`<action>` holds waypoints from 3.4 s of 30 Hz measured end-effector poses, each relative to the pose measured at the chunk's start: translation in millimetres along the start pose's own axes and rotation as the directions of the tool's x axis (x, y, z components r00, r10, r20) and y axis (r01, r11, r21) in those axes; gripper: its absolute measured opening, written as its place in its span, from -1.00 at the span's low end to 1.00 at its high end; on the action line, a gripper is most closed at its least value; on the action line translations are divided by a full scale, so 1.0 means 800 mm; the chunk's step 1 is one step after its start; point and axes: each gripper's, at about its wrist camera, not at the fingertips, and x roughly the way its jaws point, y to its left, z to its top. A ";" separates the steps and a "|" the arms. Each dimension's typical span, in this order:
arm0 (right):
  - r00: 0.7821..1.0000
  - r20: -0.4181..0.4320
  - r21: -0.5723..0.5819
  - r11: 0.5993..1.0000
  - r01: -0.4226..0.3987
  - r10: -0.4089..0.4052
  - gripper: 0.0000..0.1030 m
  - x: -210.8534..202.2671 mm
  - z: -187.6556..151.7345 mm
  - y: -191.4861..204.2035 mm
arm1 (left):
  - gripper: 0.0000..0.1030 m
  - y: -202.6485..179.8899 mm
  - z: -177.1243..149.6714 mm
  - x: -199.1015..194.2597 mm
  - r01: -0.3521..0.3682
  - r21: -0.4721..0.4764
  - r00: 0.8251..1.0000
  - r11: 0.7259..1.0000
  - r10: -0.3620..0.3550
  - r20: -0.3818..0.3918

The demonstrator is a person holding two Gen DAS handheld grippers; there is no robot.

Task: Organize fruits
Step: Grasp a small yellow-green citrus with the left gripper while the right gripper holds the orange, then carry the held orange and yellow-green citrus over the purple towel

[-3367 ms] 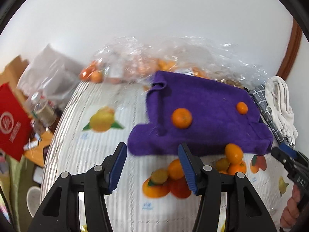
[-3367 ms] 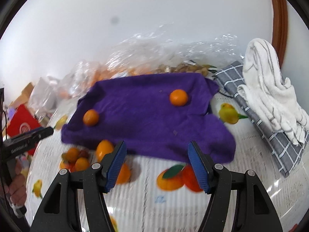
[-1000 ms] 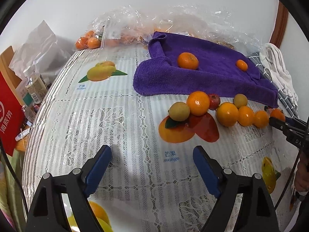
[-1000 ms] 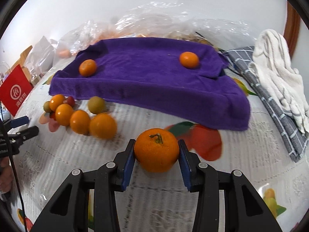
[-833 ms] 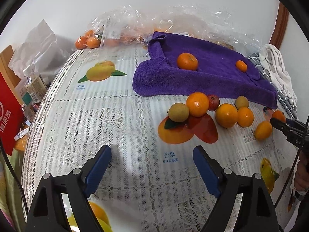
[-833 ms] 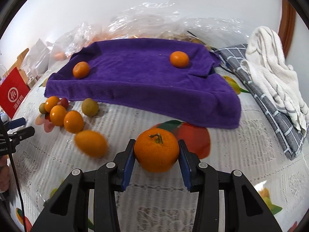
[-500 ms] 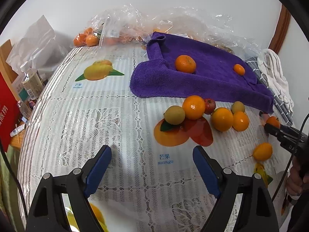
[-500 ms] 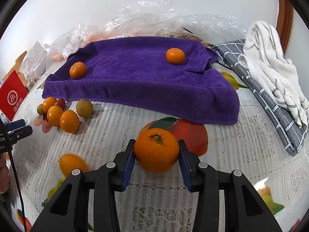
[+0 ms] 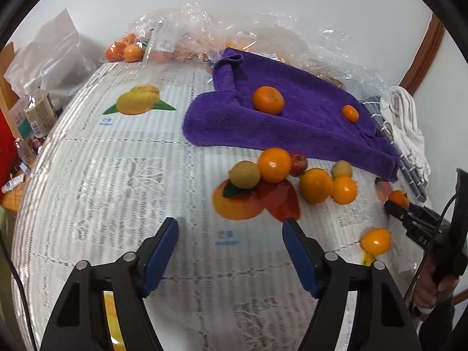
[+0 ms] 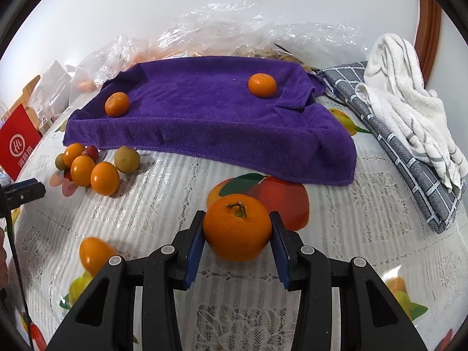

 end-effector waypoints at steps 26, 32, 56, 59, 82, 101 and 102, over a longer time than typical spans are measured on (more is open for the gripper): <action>0.999 0.047 0.073 0.997 -0.025 0.021 -0.18 -0.029 -0.025 -0.057 | -0.52 -0.016 0.025 0.016 -0.051 -0.030 0.996 0.998 0.053 0.066; 0.999 0.046 0.040 0.999 -0.021 0.019 -0.18 -0.028 -0.021 -0.043 | -0.52 -0.023 0.022 -0.006 -0.040 -0.042 0.996 0.998 0.043 0.077; 0.983 0.182 0.062 0.998 -0.007 -0.004 -0.18 -0.058 0.115 -0.049 | -0.52 -0.075 0.129 -0.058 -0.059 0.022 0.981 0.998 0.054 0.189; 0.981 0.194 0.076 0.997 -0.014 -0.001 -0.18 -0.049 0.133 -0.054 | -0.52 -0.081 0.146 -0.051 -0.053 0.027 0.979 0.998 0.046 0.199; 0.996 0.084 0.114 0.993 -0.032 0.022 -0.18 0.080 0.145 -0.056 | -0.52 -0.086 0.122 0.072 0.029 0.036 0.995 0.999 -0.032 0.090; 0.999 0.034 0.094 0.995 -0.020 0.017 -0.17 0.100 0.141 -0.050 | -0.52 -0.094 0.117 0.087 -0.002 0.037 0.997 0.999 -0.001 0.072; 0.999 0.031 0.093 0.995 -0.023 0.020 -0.16 0.101 0.140 -0.050 | -0.52 -0.094 0.117 0.087 -0.005 0.038 0.997 0.999 0.002 0.073</action>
